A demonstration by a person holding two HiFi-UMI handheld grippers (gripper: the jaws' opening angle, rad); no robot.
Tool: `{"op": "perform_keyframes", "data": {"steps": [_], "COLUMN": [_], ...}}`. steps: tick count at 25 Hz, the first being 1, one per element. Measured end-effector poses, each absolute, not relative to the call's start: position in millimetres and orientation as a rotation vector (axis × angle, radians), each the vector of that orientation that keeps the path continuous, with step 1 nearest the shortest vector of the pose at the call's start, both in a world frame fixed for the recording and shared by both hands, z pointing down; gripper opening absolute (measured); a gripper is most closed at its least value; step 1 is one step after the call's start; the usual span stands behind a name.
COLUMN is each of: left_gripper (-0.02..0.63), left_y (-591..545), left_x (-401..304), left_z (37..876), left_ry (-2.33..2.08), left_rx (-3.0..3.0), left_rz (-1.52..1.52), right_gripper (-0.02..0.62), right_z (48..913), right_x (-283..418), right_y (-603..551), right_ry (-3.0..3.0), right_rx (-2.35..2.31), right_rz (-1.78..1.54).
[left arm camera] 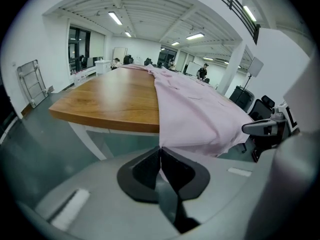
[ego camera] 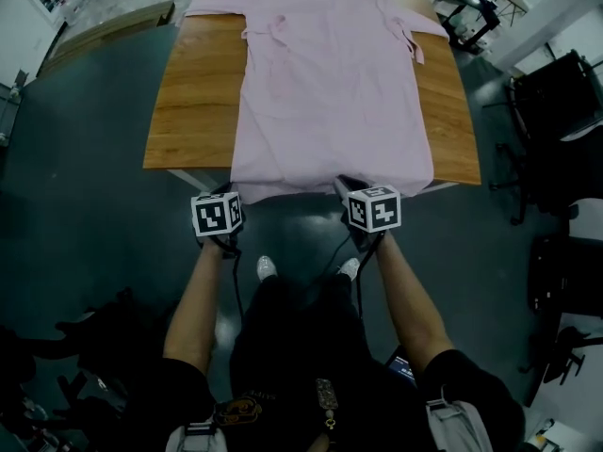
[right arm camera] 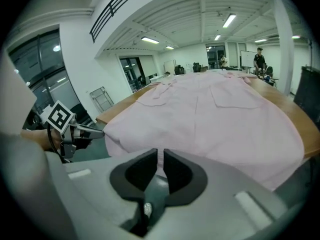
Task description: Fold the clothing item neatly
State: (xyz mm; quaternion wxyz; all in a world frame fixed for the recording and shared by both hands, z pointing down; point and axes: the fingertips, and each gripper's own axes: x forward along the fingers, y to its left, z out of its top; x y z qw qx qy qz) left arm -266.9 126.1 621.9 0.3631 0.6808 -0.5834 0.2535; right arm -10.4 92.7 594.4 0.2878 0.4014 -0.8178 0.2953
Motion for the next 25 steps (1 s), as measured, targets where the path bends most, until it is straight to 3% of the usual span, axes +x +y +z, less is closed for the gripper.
{"op": "perform_keyframes", "data": {"steps": [3,6,11,25], "left_gripper": [0.014,0.014,0.014,0.021], "left_y": [126.6,127.1,125.9,134.6], "left_x": [-274.1,-277.4,-279.6,-297.0], "left_z": [630.8,634.4,637.3,640.5], "left_ry": [-1.496,-1.494,-1.488,-1.557], "left_rx": [1.731,1.715,1.709,1.650], "left_rz": [0.667,0.669,0.702,0.788], "right_gripper": [0.040,0.101,0.141,0.120], "right_z": [600.3,607.5,618.5,613.6], "right_x": [3.7,12.5,12.6,6.9], "right_y": [93.4,97.1,100.6,94.2], "right_ry": [-2.153,-2.133,-2.140,-2.179], "right_rx": [1.113,1.121,1.093,1.066], "right_rz": [0.799,0.821,0.853,0.849]}}
